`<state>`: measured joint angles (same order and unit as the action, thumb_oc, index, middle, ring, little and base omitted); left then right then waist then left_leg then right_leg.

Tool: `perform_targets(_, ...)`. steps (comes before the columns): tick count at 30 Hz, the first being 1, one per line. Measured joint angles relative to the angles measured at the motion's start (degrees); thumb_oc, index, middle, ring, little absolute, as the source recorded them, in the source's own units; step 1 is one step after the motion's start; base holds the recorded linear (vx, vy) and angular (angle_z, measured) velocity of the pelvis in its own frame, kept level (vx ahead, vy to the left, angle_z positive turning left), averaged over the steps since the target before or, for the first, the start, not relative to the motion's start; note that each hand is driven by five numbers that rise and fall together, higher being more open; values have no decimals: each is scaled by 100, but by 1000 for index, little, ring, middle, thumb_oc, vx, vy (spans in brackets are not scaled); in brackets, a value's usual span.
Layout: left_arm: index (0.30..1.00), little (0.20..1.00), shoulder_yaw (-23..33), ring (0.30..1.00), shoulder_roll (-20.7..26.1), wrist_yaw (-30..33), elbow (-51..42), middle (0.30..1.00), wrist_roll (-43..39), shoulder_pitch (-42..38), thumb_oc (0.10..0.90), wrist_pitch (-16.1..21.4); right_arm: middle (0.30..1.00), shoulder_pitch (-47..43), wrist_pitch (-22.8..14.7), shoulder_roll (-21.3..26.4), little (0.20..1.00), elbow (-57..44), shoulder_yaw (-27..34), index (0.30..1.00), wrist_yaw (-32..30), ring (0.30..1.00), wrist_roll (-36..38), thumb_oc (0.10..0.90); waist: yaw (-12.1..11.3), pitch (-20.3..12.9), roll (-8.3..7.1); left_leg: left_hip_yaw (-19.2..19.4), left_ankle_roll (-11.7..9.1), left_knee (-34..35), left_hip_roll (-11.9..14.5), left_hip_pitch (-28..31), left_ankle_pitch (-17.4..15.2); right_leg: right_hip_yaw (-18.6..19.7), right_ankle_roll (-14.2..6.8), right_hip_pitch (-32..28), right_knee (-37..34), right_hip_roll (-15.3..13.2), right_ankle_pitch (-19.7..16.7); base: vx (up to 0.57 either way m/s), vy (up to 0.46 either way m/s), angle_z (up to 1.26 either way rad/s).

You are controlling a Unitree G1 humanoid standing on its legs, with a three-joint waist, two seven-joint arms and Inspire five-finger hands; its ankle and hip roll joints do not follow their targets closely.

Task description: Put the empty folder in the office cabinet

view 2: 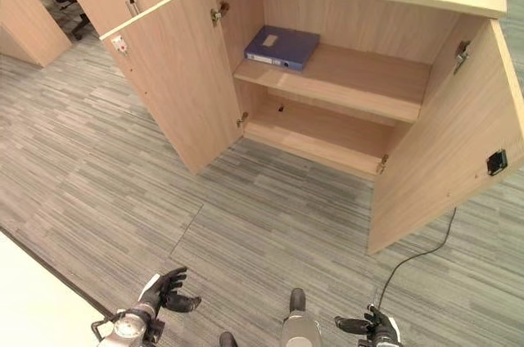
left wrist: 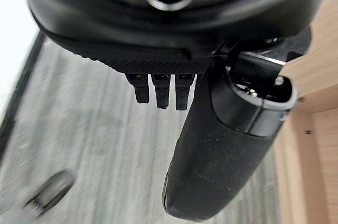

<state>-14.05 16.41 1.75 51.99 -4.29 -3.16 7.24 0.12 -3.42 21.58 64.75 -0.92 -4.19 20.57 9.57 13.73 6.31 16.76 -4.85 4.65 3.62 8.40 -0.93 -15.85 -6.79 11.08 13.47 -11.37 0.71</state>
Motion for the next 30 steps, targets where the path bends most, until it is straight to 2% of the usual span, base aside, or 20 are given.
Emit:
perform_targets(3, 900, 900, 39, 900, 1, 11, -79, 900, -183, -98, 800, 33, 900, 77, 17, -12, 900, -228, -57, 900, 18, 900, 50, 800, 39, 34, 100, -58, 20, 0, -74, 1, -98, 102, -40, 402, 891, -217, 451, 243, -218, 8)
perform_targets(4, 900, 900, 47, 900, -37, 20, -83, 900, -292, -90, 800, 31, 900, 116, 42, -18, 900, -342, -65, 900, 20, 900, 62, 800, 105, 40, 149, -137, 2, -1, -25, -14, -105, 125, 17, 527, 1119, -187, 559, 257, -252, 34)
perform_targets(6, 900, 900, 71, 900, -81, 28, -106, 900, -476, -26, 800, 35, 900, 161, 42, -35, 900, -591, -76, 900, 58, 900, 90, 800, 127, 39, 232, -225, -152, -2, 131, -24, -114, 60, 134, 569, 984, -69, 520, 289, -274, 23)
perform_targets(7, 900, 900, 72, 900, -126, 13, -122, 900, -564, 30, 800, 37, 900, 159, 23, -25, 900, -719, -64, 900, 50, 900, 91, 800, 112, 30, 324, -273, -295, -70, 258, -37, -44, -164, 242, 439, 834, -25, 447, 294, -285, -2)
perform_targets(8, 900, 900, 68, 900, -169, 8, -177, 900, -667, 36, 800, 23, 900, 113, 18, 8, 900, -1017, -74, 900, 44, 900, 90, 800, 131, 78, 244, -480, -498, -439, 319, -120, 61, -190, 311, 328, 818, -31, 477, 384, -376, -8)
perform_targets(11, 900, 900, 28, 900, -222, 9, -699, 900, -767, 76, 800, 63, 900, 180, -72, 312, 900, -2003, -216, 900, 53, 900, 83, 800, 125, 94, 178, -805, -685, -1419, 488, -377, 63, -222, 426, 32, 568, 87, 517, 282, -293, -11)
perform_targets(13, 900, 900, 18, 900, -219, 10, -961, 900, -892, -32, 800, 115, 900, 46, -184, 425, 900, -2359, -271, 900, 61, 900, 66, 800, 159, 102, 93, -944, -825, -1793, 530, -510, 215, -180, 514, -86, 535, 156, 603, 394, -396, -11)
perform_targets(14, 900, 900, -11, 900, -237, 10, -1105, 900, -925, -209, 800, 173, 900, 66, -230, 511, 900, -2687, -283, 900, 58, 900, 1, 800, 119, 112, 1, -867, -771, -2212, 570, -653, 357, -174, 564, -149, 538, 193, 571, 444, -382, -15)
perform_targets(16, 900, 900, -30, 900, -227, 17, -1280, 900, -1031, -279, 800, 180, 900, -19, -260, 555, 900, -2873, -378, 900, 105, 900, -16, 800, 105, 100, -174, -908, -893, -2456, 593, -636, 550, -66, 609, -261, 492, 216, 578, 405, -242, -33)
perform_targets(17, 900, 900, -33, 900, -192, 14, -1504, 900, -1109, -312, 800, 189, 900, -144, -253, 572, 900, -3027, -532, 900, 110, 900, -19, 800, 45, 115, -331, -883, -882, -2875, 599, -758, 773, 91, 610, -394, 397, 295, 674, 369, -82, -67)
perform_targets(18, 900, 900, -50, 900, -186, 10, -1760, 900, -1133, -307, 800, 192, 900, -149, -248, 540, 900, -3195, -575, 900, 107, 900, -20, 800, -104, 113, -500, -799, -805, -3340, 621, -943, 950, 316, 790, -477, 279, 370, 687, 577, 17, -77)
perform_targets(20, 900, 900, -112, 900, -187, -3, -2063, 900, -1142, -261, 800, 206, 900, -120, -251, 466, 900, -3375, -635, 900, 114, 900, -20, 800, -262, 122, -658, -571, -747, -3663, 719, -1056, 924, 431, 832, -704, 27, 430, 520, 439, 86, -62)
perform_targets(21, 900, 900, -164, 900, -181, -52, -2317, 900, -1191, -211, 800, 209, 900, 30, -260, 379, 900, -3618, -678, 900, 120, 900, -19, 800, -306, 106, -753, -358, -693, -3469, 811, -1132, 706, 541, 932, -1010, -350, 556, 474, 491, 214, -56)
perform_targets(22, 900, 900, -167, 900, -196, -112, -2446, 900, -1287, -198, 800, 303, 900, 33, -263, 364, 900, -3737, -789, 900, 169, 900, -19, 800, -444, 112, -788, -255, -633, -3276, 928, -1391, 675, 601, 808, -1024, -380, 607, 402, 680, 272, -49)
perform_targets(23, 900, 900, -168, 900, -197, -130, -2558, 900, -1340, -133, 800, 299, 900, 109, -267, 379, 900, -3873, -860, 900, 193, 900, -19, 800, -471, 16, -763, -121, -540, -2688, 979, -1368, 579, 642, 850, -1091, -580, 686, 373, 553, 201, -70)
perform_targets(24, 900, 900, -154, 900, -167, -119, -2738, 900, -1348, -12, 800, 303, 900, 124, -265, 348, 900, -4011, -968, 900, 258, 900, -18, 800, -570, -6, -675, -140, -570, -1480, 1038, -1330, 590, 855, 764, -1220, -840, 887, 312, 389, 117, -53)
perform_targets(25, 900, 900, -157, 900, -165, -123, -2761, 900, -1348, 0, 800, 302, 900, 134, -270, 353, 900, -4049, -973, 900, 282, 900, -18, 800, -591, -11, -619, -125, -580, -1160, 1135, -1345, 692, 782, 811, -1326, -1011, 951, 129, 418, 97, -63)
perform_targets(26, 900, 900, -159, 900, -165, -113, -2760, 900, -1347, 10, 800, 293, 900, 136, -267, 316, 900, -4050, -1031, 900, 304, 900, -18, 800, -674, -8, -604, -153, -605, -904, 1159, -1451, 853, 918, 738, -1420, -1089, 1014, 136, 633, 128, -40)
perform_targets(28, 900, 900, -173, 900, -170, -116, -2781, 900, -1335, 62, 800, 289, 900, 216, -262, 330, 900, -4071, -1137, 900, 327, 900, -17, 800, -796, -41, -515, -524, -669, 33, 1140, -1461, 1080, 1146, 710, -1703, -1426, 1115, 254, 619, 75, -50)
perform_targets(30, 900, 900, -177, 900, -160, -114, -2776, 900, -1326, 119, 800, 281, 900, 253, -252, 319, 900, -4053, -1191, 900, 349, 900, -17, 800, -987, -24, -489, -905, -666, 42, 1118, -1807, 1278, 1458, 767, -1982, -1633, 1064, 299, 517, 53, -62)
